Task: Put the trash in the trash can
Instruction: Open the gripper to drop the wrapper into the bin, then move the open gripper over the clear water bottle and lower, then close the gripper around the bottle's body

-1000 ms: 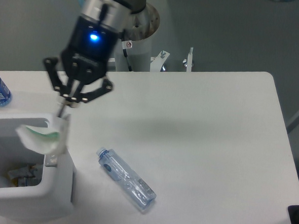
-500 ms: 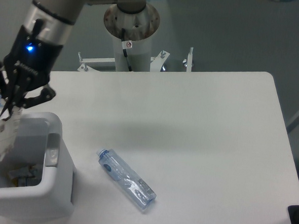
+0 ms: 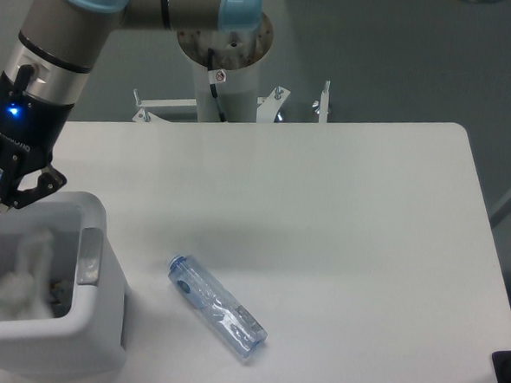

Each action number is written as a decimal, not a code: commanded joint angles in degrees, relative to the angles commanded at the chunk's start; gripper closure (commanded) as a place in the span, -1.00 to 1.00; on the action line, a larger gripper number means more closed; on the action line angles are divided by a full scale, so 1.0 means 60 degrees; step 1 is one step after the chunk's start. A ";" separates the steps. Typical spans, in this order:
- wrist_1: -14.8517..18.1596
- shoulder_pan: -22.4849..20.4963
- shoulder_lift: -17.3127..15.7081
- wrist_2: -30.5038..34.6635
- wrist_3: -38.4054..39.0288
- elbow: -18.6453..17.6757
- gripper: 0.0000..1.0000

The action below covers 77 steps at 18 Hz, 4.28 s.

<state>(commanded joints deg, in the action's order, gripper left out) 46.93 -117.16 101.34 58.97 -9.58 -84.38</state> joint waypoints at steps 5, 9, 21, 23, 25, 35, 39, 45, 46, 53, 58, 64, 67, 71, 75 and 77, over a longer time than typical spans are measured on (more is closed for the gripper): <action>0.0059 -0.1533 -0.0015 0.0248 0.0277 -0.0087 -1.00; 0.0044 -0.2781 0.0468 0.1240 0.0571 -0.0117 -1.00; 0.0044 -0.3428 0.1904 0.3763 0.0439 -0.0102 -1.00; 0.0044 -0.3413 0.2035 0.3955 0.0439 -0.0146 -1.00; 0.0030 -0.3369 0.2269 0.3897 0.0541 -0.0045 -1.00; 0.0000 -0.2360 0.3778 0.3809 0.0702 0.0746 -1.00; 0.0015 -0.2285 0.4116 0.4042 0.1069 0.0777 -1.00; 0.0030 -0.2285 0.4145 0.4598 0.1508 0.0674 -1.00; 0.0030 -0.2271 0.4189 0.4788 0.1610 0.0660 -1.00; 0.0000 -0.2271 0.4277 0.5127 0.2416 0.0323 -1.00; 0.0015 -0.2271 0.4438 0.5200 0.3352 0.0279 -1.00; 0.0015 -0.2197 0.4687 0.5552 0.3867 0.0293 -1.00; 0.0015 -0.2081 0.4746 0.5581 0.3969 0.0279 -1.00; 0.0015 -0.2007 0.4775 0.5567 0.3999 0.0235 -0.71; 0.0030 -0.2007 0.4761 0.5567 0.3999 0.0206 -0.48; 0.0030 -0.2007 0.4761 0.5567 0.3999 0.0191 -0.43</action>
<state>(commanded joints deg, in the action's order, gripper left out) 47.11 -129.20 129.90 92.37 14.41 -83.23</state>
